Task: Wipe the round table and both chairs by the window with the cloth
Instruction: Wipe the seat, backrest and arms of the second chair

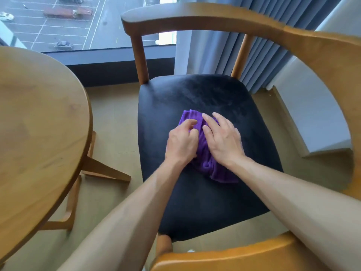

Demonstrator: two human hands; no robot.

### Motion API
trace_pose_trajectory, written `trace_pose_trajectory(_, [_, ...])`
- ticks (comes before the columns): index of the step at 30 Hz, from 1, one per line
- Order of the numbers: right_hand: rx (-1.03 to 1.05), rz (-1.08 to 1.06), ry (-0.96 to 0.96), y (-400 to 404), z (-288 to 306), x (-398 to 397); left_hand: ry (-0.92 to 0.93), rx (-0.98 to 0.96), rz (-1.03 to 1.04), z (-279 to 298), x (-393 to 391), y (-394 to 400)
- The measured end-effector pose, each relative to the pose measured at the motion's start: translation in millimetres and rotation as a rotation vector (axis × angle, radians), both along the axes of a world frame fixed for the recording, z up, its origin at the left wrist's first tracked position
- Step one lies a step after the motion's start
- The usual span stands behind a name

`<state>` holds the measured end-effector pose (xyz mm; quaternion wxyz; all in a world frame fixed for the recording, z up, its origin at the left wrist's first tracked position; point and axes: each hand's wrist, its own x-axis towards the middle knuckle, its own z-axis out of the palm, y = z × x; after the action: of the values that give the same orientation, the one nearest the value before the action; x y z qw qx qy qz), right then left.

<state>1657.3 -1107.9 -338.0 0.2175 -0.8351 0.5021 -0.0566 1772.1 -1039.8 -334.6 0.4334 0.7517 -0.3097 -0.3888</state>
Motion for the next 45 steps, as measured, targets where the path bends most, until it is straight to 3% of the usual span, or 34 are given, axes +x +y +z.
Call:
trace_pose_trajectory(2, [0.034, 0.015, 0.16, 14, -9, -4, -0.327, 0.026, 0.059, -6, 29, -5])
trace_pose_trajectory(4, [0.042, 0.088, 0.294, 23, -20, -4, -0.727, 0.094, -0.056, -19, 56, -9])
trace_pose_trajectory(5, [0.018, 0.139, 0.33, 27, -26, -3, -0.797, 0.101, -0.139, -28, 67, -11])
trace_pose_trajectory(9, [-0.107, 0.272, 0.329, 21, -41, -5, -0.695, 0.158, -0.227, -67, 84, -5])
trace_pose_trajectory(13, [-0.228, 0.241, 0.258, -16, -47, -20, -0.864, 0.173, -0.198, -81, 70, 6])
trace_pose_trajectory(21, [-0.178, -0.311, 0.228, -111, -48, -3, -1.02, 0.27, -0.23, -84, 67, 4])
trace_pose_trajectory(24, [-0.212, -0.404, 0.185, -126, -51, 27, -1.111, 0.294, -0.296, -80, 70, -1])
trace_pose_trajectory(27, [-0.252, -0.278, 0.162, -139, -53, 44, -1.304, 0.303, -0.394, -68, 80, -40])
trace_pose_trajectory(30, [-0.297, -0.119, 0.141, -151, -54, 50, -1.298, 0.39, -0.329, -56, 90, -106])
trace_pose_trajectory(34, [-0.34, 0.146, 0.08, -165, -58, 46, -1.247, 0.214, -0.452, -71, 82, -154])
trace_pose_trajectory(37, [-0.325, 0.188, 0.048, -175, -57, 42, -1.179, 0.133, -0.368, -75, 79, -158])
trace_pose_trajectory(40, [-0.292, 0.101, 0.073, -188, -55, 35, -1.231, 0.108, -0.409, -68, 86, -157])
trace_pose_trajectory(45, [-0.163, -0.272, 0.083, -222, -53, -3, -1.181, 0.152, -0.467, -59, 88, -159])
